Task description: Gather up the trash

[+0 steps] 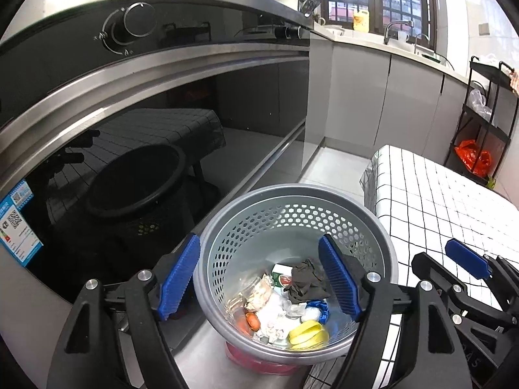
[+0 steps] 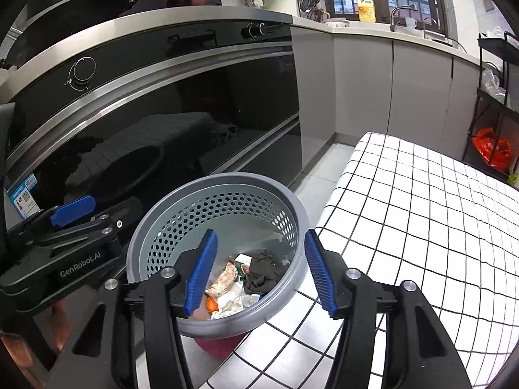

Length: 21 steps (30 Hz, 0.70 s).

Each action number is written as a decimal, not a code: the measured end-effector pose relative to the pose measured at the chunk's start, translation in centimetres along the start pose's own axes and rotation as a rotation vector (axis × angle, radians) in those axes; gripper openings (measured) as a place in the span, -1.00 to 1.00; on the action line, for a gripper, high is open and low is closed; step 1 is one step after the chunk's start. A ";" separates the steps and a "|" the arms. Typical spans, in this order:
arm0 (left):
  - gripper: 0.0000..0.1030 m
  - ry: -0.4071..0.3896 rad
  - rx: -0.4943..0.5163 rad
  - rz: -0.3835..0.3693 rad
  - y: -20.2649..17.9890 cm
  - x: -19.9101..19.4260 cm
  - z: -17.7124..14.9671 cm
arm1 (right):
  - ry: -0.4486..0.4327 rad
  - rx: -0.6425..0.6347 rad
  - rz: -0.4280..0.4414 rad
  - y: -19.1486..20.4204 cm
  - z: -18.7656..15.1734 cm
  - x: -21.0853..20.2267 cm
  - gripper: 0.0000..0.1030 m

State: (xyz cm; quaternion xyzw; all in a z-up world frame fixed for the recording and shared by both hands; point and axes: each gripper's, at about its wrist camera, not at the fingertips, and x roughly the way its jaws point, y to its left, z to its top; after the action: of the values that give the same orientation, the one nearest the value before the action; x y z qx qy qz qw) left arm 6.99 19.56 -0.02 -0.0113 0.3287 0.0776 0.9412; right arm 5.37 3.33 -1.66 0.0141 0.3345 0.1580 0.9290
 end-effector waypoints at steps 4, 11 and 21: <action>0.67 -0.021 -0.007 0.009 0.3 -0.5 0.0 | -0.010 0.004 -0.028 0.0 -0.3 -0.4 0.18; 0.81 -0.049 -0.008 0.014 0.5 -1.3 0.0 | -0.038 0.011 -0.062 0.1 -0.6 -1.0 0.27; 0.88 -0.045 -0.011 0.024 0.8 -1.2 0.0 | -0.041 0.011 -0.090 0.4 -0.8 -1.2 0.41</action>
State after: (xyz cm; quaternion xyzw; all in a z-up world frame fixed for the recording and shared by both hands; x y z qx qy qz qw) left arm 5.97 20.22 0.78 -0.0107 0.3071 0.0908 0.9473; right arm 3.91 3.30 -1.48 0.0074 0.3165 0.1141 0.9417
